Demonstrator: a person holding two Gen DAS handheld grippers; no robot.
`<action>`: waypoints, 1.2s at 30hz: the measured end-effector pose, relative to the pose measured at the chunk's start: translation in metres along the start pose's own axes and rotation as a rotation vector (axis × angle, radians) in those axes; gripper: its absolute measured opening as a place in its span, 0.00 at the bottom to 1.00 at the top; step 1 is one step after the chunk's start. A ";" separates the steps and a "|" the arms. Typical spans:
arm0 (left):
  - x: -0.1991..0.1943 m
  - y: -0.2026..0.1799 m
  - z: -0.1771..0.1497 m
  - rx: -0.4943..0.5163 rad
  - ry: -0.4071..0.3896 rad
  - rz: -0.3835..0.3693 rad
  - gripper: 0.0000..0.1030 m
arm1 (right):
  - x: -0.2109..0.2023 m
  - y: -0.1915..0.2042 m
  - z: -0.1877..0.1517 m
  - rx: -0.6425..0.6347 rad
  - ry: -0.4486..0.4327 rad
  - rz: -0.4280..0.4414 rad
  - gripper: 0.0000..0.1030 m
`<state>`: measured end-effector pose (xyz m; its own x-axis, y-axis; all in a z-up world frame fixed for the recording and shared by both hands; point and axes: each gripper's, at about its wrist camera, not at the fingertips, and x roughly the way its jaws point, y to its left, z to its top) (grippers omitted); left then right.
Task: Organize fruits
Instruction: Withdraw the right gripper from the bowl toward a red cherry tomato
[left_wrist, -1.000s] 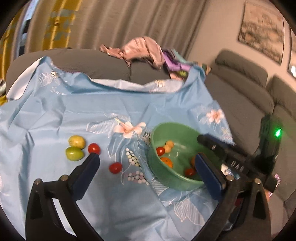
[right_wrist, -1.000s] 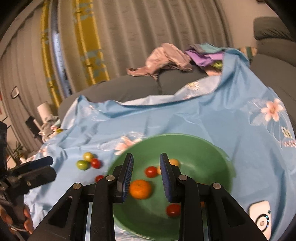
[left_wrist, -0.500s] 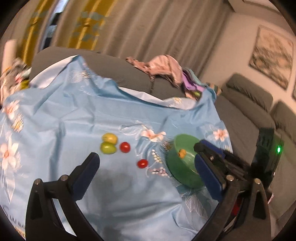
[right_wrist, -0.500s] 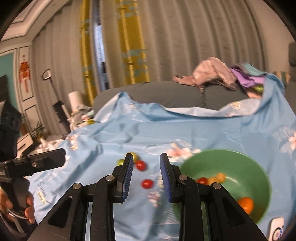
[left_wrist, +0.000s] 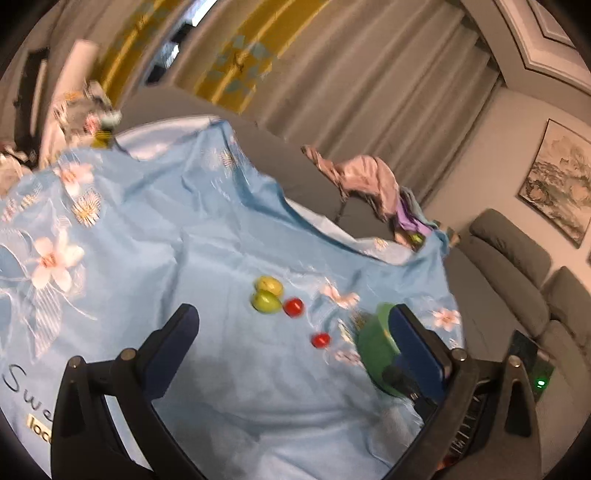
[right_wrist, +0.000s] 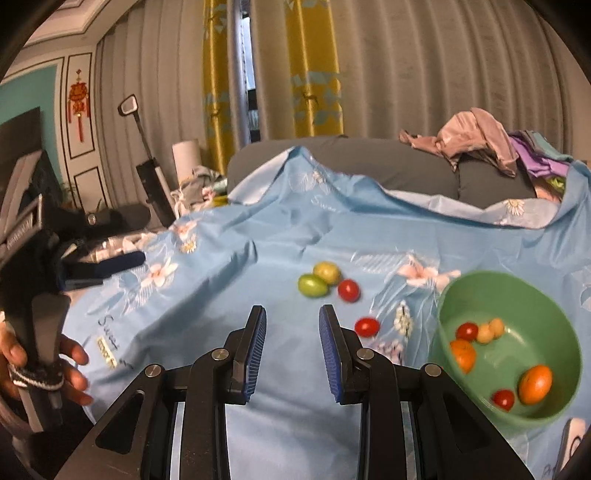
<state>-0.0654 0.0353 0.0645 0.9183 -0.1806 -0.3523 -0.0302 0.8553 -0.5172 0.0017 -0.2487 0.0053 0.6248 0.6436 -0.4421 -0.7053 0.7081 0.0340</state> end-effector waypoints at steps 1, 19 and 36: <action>0.001 0.000 -0.001 0.010 -0.008 0.008 1.00 | 0.001 -0.001 -0.002 0.005 0.009 -0.004 0.29; 0.065 0.015 0.003 0.014 0.251 -0.038 1.00 | 0.054 -0.015 -0.004 0.077 0.228 -0.101 0.29; 0.085 0.006 0.020 0.194 0.229 -0.050 1.00 | 0.136 -0.040 0.026 0.027 0.426 -0.315 0.29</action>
<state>0.0201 0.0347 0.0474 0.8034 -0.3110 -0.5078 0.1092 0.9153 -0.3877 0.1240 -0.1817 -0.0327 0.6098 0.2268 -0.7594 -0.4928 0.8590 -0.1392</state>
